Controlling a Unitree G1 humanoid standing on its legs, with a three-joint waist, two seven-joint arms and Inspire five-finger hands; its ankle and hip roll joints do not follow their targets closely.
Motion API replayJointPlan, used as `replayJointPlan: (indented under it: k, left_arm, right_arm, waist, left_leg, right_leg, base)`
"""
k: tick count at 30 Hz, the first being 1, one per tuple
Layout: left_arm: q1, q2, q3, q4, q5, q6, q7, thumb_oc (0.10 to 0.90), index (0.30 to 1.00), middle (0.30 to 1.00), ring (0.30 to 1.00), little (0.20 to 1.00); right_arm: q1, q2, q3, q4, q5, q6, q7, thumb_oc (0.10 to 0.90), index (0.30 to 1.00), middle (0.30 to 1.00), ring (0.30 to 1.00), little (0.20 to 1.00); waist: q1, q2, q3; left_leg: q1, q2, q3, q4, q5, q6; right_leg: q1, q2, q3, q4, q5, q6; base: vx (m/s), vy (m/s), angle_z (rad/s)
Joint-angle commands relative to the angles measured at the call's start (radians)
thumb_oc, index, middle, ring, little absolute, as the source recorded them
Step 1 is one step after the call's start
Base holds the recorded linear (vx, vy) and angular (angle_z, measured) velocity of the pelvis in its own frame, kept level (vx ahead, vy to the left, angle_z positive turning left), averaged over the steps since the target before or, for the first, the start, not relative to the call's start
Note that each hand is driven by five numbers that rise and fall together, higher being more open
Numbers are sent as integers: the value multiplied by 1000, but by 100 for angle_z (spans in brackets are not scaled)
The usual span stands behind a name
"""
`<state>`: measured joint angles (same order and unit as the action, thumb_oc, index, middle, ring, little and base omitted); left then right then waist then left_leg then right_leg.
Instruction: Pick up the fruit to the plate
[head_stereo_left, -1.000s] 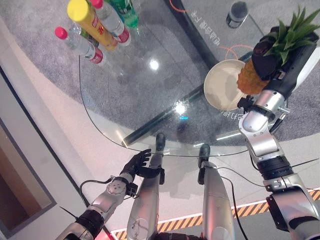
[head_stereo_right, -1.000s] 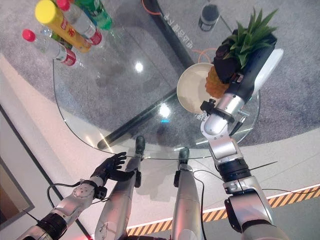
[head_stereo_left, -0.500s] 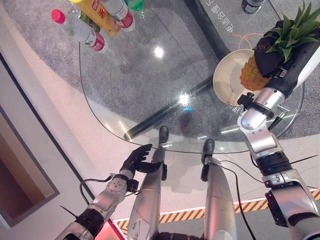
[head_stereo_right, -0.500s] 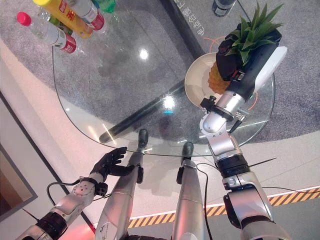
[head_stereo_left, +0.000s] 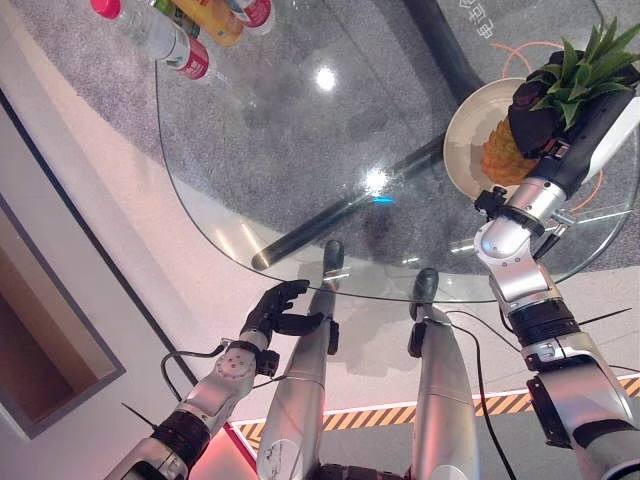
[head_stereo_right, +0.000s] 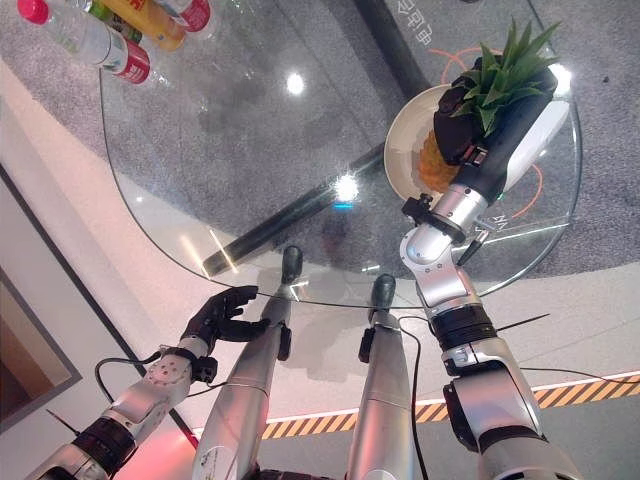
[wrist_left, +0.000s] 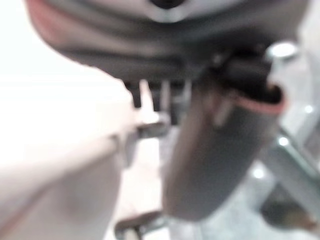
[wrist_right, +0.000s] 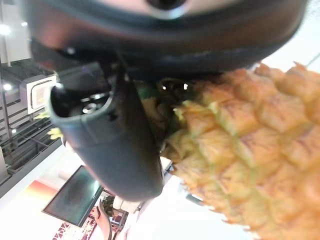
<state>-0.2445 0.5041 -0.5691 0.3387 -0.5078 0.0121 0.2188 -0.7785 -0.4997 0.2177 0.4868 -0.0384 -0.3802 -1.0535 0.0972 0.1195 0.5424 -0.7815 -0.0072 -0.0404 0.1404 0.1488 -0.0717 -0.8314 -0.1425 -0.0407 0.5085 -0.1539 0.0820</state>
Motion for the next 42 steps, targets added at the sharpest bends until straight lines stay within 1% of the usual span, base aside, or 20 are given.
replayJointPlan:
  k: [1,4,8,9,11,12,17,27,30,35,39,40,42]
  left_arm:
    - [3,-20,-67,-49,-35,-16,7,800,900,900,900,900]
    - [-5,-18,-73,-65,-45,-8,14,800,900,900,900,900]
    - [-12,-19,-79,-67,-50,-7,17,800,900,900,900,900]
    - [-14,-21,-84,-69,-52,-6,20,800,900,900,900,900]
    - [-16,-21,-89,-71,-54,-8,24,800,900,900,900,900]
    - [-20,-20,-96,-73,-60,-13,30,800,900,900,900,900]
    - [-21,-10,-95,-84,-73,-7,37,800,900,900,900,900]
    - [-18,15,-86,-86,-95,-16,22,800,900,900,900,900]
    - [-18,22,-86,-84,-97,-22,17,800,900,900,900,900]
    - [-27,29,-95,-81,-104,-22,14,800,900,900,900,900]
    - [-39,33,-100,-74,-110,-32,13,800,900,900,900,900]
    - [-42,39,-111,-73,-119,-41,23,800,900,900,900,900]
    - [-46,38,-114,-75,-119,-37,25,800,900,900,900,900]
  right_arm:
    - [-131,-78,-22,-90,-75,-147,-108,100,300,300,300,200]
    - [-147,-83,-29,-72,-84,-172,-114,100,300,300,300,200]
    - [-160,-85,-28,-44,-83,-201,-129,100,300,300,300,200]
    - [-162,-86,-31,-38,-98,-216,-138,100,300,300,300,200]
    - [-164,-89,-34,-34,-111,-223,-145,100,300,300,300,200]
    - [-173,-95,-32,-25,-138,-231,-162,100,300,300,300,200]
    - [-188,-114,-25,-38,-230,-215,-218,100,300,300,300,200]
    - [-208,-174,11,-28,-334,-144,-203,100,300,300,300,200]
    - [-205,-183,27,1,-318,-147,-182,100,300,300,300,200]
    - [-208,-186,52,87,-264,-187,-144,100,300,300,300,200]
    - [-218,-192,68,129,-232,-204,-141,100,300,300,300,200]
    - [-217,-187,70,162,-215,-218,-156,100,300,300,300,200]
    - [-218,-175,67,183,-221,-222,-162,100,300,300,300,200]
  waist:
    - [-21,26,-22]
    - [-17,38,-22]
    - [-13,46,-22]
    - [-12,49,-22]
    - [-11,52,-22]
    - [-10,58,-22]
    - [-10,64,-22]
    - [-16,62,-22]
    - [-16,62,-22]
    - [-13,66,-22]
    - [-11,66,-22]
    - [-10,68,-22]
    - [-11,71,-22]
  left_leg:
    - [-39,-71,88,210,-127,87]
    - [-68,-71,85,228,-129,90]
    - [-88,-71,81,238,-129,91]
    - [-96,-71,76,241,-128,93]
    - [-103,-72,74,245,-128,94]
    - [-113,-72,73,248,-127,96]
    - [-133,-72,71,258,-125,99]
    - [-158,-72,66,270,-124,100]
    - [-166,-72,65,273,-124,99]
    - [-172,-73,65,278,-127,100]
    - [-172,-73,66,273,-123,98]
    - [-175,-74,64,276,-123,95]
    - [-177,-74,65,277,-125,93]
  right_leg:
    - [37,27,-105,-220,235,-20]
    - [-1,23,-106,-197,230,-19]
    - [-26,20,-107,-184,229,-19]
    - [-38,18,-107,-178,229,-18]
    - [-48,17,-107,-173,228,-18]
    - [-61,15,-106,-167,228,-19]
    - [-87,12,-105,-149,226,-17]
    - [-116,17,-99,-136,232,-16]
    - [-123,18,-98,-135,233,-17]
    - [-127,18,-98,-134,233,-18]
    - [-124,15,-103,-143,237,-17]
    - [-127,13,-105,-139,239,-17]
    - [-129,16,-105,-135,235,-18]
  base:
    - [-9,31,2]
    - [-12,26,4]
    - [-6,13,4]
    - [-2,19,5]
    - [-1,10,2]
    - [0,0,0]
    - [0,0,0]
    - [0,0,0]
    - [0,0,0]
    - [0,0,0]
    - [0,0,0]
    - [0,0,0]
    - [0,0,0]
